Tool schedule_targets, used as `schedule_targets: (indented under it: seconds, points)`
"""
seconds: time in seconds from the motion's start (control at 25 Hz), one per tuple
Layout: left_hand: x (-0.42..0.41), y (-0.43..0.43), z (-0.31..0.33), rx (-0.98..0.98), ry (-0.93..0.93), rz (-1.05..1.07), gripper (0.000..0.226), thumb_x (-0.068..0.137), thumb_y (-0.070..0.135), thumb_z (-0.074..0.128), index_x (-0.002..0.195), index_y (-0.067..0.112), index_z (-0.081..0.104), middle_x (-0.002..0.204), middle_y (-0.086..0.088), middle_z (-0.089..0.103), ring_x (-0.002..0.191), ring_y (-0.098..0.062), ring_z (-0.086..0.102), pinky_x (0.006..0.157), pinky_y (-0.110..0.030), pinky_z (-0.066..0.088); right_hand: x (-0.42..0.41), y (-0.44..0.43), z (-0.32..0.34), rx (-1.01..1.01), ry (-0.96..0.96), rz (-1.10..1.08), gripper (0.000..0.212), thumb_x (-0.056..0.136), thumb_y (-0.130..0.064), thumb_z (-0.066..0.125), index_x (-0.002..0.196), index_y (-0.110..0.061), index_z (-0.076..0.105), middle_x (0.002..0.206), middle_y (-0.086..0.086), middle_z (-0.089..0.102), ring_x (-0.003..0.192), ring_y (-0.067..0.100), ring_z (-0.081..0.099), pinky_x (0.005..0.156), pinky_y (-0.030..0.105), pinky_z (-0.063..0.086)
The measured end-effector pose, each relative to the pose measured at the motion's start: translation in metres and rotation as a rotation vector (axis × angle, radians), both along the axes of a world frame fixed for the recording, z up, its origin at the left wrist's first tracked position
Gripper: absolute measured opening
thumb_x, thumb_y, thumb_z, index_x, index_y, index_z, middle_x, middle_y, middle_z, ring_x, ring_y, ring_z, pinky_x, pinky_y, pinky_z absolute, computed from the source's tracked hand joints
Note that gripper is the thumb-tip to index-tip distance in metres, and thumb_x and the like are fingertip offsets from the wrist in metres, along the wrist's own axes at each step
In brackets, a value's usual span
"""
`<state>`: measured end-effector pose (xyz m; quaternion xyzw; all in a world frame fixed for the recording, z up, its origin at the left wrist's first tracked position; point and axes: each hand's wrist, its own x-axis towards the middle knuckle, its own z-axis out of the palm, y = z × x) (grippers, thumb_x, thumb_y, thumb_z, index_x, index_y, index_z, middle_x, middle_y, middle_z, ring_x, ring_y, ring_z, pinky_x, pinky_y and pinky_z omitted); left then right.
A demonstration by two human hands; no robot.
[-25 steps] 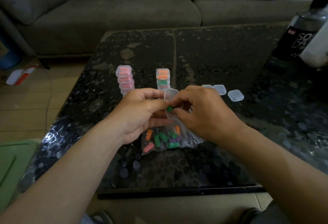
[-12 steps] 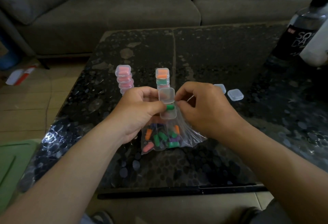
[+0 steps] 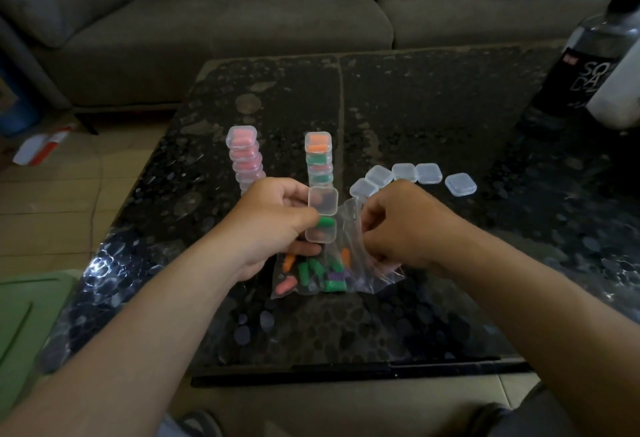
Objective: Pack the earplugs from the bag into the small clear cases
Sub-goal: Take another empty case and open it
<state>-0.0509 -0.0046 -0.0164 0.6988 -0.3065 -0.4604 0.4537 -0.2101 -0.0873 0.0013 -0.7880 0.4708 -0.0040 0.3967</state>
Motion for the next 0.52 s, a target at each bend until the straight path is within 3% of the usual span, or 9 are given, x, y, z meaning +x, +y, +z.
schedule_targets:
  seconds: [0.2,0.36,0.52]
  points:
    - [-0.0017,0.0001,-0.0013,0.008,-0.023,-0.029,0.019,0.094,-0.002,0.065,0.105,0.013,0.070,0.096,-0.011,0.077,0.084,-0.021,0.078,0.067,-0.034,0.063,0.0013,0.0047,-0.0005,0.101,0.019,0.072,0.023,0.085,0.009,0.056,0.083,-0.007,0.072,0.070,0.015,0.075,0.069,0.031,0.076,0.069,0.044,0.064]
    - [-0.0020,0.0003,-0.0029,0.017,-0.018,-0.033,0.021,0.094,-0.004,0.063,0.105,0.012,0.069,0.098,-0.012,0.076,0.081,-0.021,0.077,0.068,-0.039,0.064,0.0024,0.0054,-0.0056,0.099,0.005,0.142,0.022,0.085,0.004,0.059,0.078,-0.010,0.075,0.066,0.015,0.073,0.057,0.026,0.071,0.058,0.033,0.061]
    - [-0.0024,-0.0004,-0.0033,0.017,-0.017,-0.035,0.022,0.094,-0.005,0.062,0.107,0.011,0.068,0.099,-0.011,0.077,0.082,-0.022,0.078,0.070,-0.041,0.065,0.0040,0.0045,-0.0093,0.103,0.018,0.207,0.020,0.082,0.002,0.066,0.079,-0.013,0.078,0.067,0.014,0.073,0.054,0.020,0.067,0.061,0.037,0.061]
